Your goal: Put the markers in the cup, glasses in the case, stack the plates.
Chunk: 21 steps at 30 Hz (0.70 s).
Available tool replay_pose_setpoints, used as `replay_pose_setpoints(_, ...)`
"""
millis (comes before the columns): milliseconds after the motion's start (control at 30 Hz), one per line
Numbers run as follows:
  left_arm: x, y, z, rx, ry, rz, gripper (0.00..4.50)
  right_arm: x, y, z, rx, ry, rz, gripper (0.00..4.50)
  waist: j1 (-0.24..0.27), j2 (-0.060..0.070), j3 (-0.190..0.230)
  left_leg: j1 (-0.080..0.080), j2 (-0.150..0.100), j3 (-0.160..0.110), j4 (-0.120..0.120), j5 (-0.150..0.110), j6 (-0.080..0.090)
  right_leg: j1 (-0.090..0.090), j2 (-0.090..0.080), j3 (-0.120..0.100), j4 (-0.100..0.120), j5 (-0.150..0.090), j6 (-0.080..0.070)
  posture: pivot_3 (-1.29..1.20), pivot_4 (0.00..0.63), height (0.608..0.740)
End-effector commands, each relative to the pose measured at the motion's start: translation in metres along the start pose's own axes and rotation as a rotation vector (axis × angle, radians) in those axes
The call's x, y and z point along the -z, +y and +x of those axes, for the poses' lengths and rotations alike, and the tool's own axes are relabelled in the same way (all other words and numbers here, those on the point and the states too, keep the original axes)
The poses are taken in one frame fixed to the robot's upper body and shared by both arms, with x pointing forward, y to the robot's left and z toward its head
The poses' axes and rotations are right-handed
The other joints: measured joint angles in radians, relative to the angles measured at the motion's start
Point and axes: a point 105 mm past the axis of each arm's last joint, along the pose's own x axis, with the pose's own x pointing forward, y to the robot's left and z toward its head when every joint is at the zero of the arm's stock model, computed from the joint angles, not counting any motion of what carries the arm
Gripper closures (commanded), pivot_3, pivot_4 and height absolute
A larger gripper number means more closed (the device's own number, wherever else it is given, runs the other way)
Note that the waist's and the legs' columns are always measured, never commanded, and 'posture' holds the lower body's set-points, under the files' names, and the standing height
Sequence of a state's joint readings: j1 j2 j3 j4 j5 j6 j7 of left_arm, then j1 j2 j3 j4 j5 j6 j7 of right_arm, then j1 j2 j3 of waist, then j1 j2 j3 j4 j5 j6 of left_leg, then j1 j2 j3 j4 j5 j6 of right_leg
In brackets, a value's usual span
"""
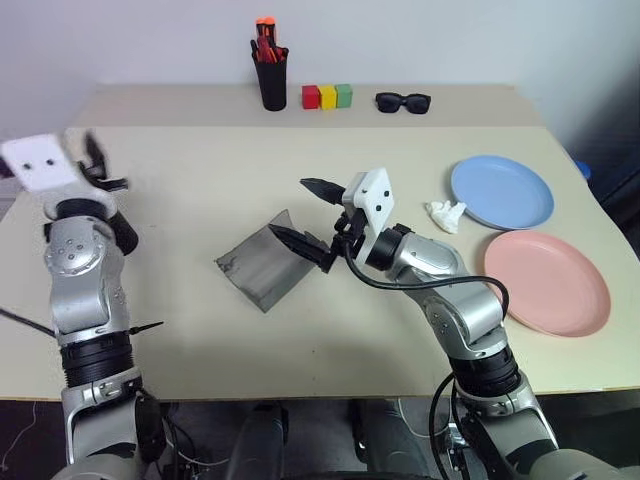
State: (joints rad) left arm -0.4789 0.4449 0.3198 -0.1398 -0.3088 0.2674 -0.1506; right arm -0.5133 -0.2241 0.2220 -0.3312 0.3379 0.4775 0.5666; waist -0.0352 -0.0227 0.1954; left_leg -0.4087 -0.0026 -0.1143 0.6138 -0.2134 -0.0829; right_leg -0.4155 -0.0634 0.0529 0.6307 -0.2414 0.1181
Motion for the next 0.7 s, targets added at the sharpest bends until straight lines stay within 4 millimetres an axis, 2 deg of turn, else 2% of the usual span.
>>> replay_pose_setpoints(33,0.007,-0.076,-0.02,0.452,0.147,-0.085,1.05,-0.012,-0.01,-0.014,0.017,-0.015,-0.051,0.0,-0.005,0.0,0.0,0.0,0.0,0.0,0.0,0.0,0.0,0.001,0.0,0.0,0.0,0.0,0.0,0.0,0.15,0.74)
replay_pose_setpoints(100,0.028,-0.101,-0.045,0.662,0.344,-0.08,0.06,-0.007,-0.014,-0.029,-0.019,0.047,-0.082,0.0,-0.012,0.001,0.001,0.001,0.0,0.0,0.0,0.0,0.0,0.001,0.0,0.0,0.0,0.0,0.0,0.0,0.15,0.74)
replay_pose_setpoints(167,0.048,-0.112,-0.07,0.793,0.537,-0.063,0.02,-0.002,-0.018,-0.045,-0.053,0.118,-0.122,0.0,-0.017,0.002,0.001,0.002,0.0,0.0,-0.001,0.0,0.001,0.0,0.001,0.001,0.001,0.0,0.0,0.0,0.15,0.74)
replay_pose_setpoints(267,0.059,-0.122,-0.096,0.931,0.701,-0.082,0.02,0.005,-0.032,-0.067,-0.045,0.209,-0.173,0.0,-0.026,0.003,0.002,0.002,0.002,0.0,-0.001,0.0,0.001,0.0,0.002,0.0,0.001,-0.001,-0.002,0.0,0.15,0.74)
replay_pose_setpoints(433,0.07,-0.125,-0.112,1.004,0.846,-0.058,0.02,0.011,-0.048,-0.085,0.007,0.287,-0.231,0.0,-0.025,0.003,0.002,0.002,0.002,0.0,0.0,0.0,0.001,0.001,0.002,0.0,0.001,-0.003,-0.005,0.0,0.15,0.74)
replay_pose_setpoints(467,0.069,-0.127,-0.113,1.015,0.844,-0.069,0.41,0.012,-0.049,-0.086,0.014,0.293,-0.237,0.0,-0.025,0.003,0.002,0.002,0.002,0.0,0.0,0.0,0.001,0.001,0.002,0.0,0.001,-0.003,-0.005,0.0,0.15,0.74)
replay_pose_setpoints(533,0.074,-0.127,-0.112,1.013,0.854,-0.04,0.83,0.014,-0.049,-0.088,0.023,0.3,-0.246,0.0,-0.024,0.003,0.002,0.002,0.002,0.0,0.0,0.0,0.001,0.001,0.002,0.0,0.001,-0.003,-0.005,0.0,0.15,0.74)
replay_pose_setpoints(600,0.08,-0.125,-0.111,1.001,0.867,-0.003,1.88,0.015,-0.048,-0.088,0.03,0.296,-0.245,0.0,-0.018,0.003,0.002,0.002,0.002,0.0,0.0,0.0,0.001,0.001,0.002,0.0,0.001,-0.003,-0.005,0.0,0.15,0.74)
replay_pose_setpoints(700,0.078,-0.128,-0.106,1.017,0.83,0.005,3.44,0.016,-0.048,-0.089,0.038,0.296,-0.241,0.0,-0.013,0.003,0.002,0.002,0.002,0.001,0.0,0.0,0.001,0.001,0.002,0.001,0.0,-0.003,-0.005,0.0,0.15,0.74)
